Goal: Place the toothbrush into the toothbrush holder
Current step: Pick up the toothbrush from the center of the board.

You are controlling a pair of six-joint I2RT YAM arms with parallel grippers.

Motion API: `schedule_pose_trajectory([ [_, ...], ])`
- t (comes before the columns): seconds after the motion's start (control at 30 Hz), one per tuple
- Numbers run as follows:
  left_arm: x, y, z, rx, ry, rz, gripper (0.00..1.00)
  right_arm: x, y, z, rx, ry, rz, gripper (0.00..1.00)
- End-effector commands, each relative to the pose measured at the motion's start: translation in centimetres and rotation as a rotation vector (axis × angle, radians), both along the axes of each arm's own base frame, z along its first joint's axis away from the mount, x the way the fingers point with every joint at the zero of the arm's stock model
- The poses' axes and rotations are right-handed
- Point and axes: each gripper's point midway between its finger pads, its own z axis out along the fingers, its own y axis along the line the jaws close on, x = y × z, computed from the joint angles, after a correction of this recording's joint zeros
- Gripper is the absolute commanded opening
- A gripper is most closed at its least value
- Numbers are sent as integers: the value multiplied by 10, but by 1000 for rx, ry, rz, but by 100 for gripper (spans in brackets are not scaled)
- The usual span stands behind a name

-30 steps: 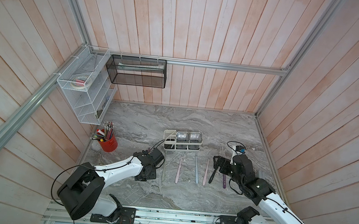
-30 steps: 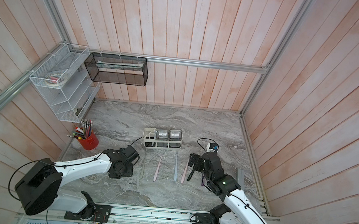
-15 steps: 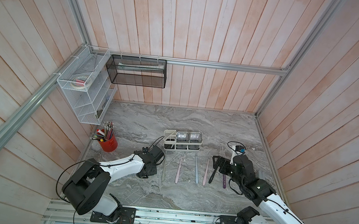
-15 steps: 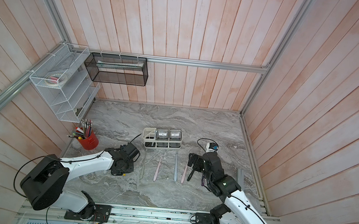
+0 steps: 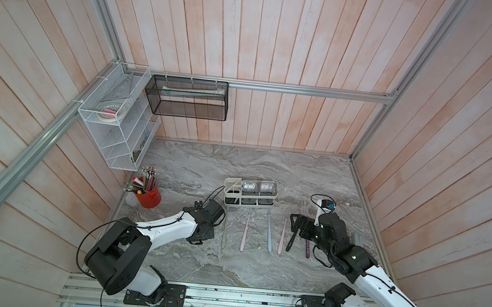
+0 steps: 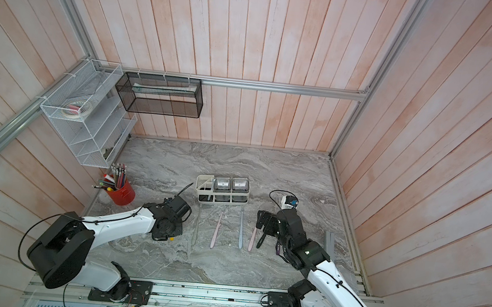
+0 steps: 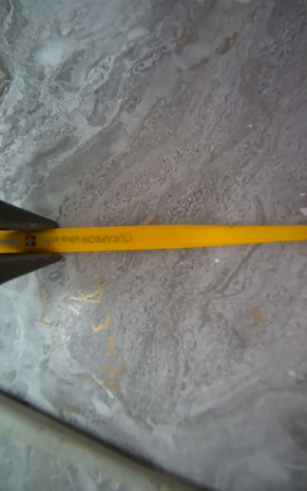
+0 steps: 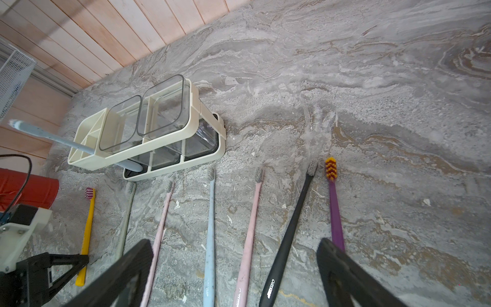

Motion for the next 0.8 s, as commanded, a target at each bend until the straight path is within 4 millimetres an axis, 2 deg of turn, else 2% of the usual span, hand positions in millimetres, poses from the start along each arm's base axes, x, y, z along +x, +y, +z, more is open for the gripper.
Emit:
schedule_pose_trajectory([
  [0.0, -27, 14, -22, 52, 112, -5, 8, -1, 4, 2, 9, 1, 11, 98],
  [0.07, -27, 13, -22, 54, 109, -6, 1, -1, 5, 2, 7, 2, 17, 98],
  [0.23, -25, 11, -11, 61, 74, -10, 0, -2, 12, 5, 15, 3, 53, 98],
  [0.47, -17, -5, 39, 13, -89, -44, 0, -5, 38, 22, 61, -8, 175, 98],
  [0.67, -31, -22, 69, -55, -189, -106, 0, -11, 68, 39, 157, -9, 314, 98],
  [0.77, -37, -37, 81, -97, -242, -174, 0, -17, 86, 52, 253, -15, 397, 98],
])
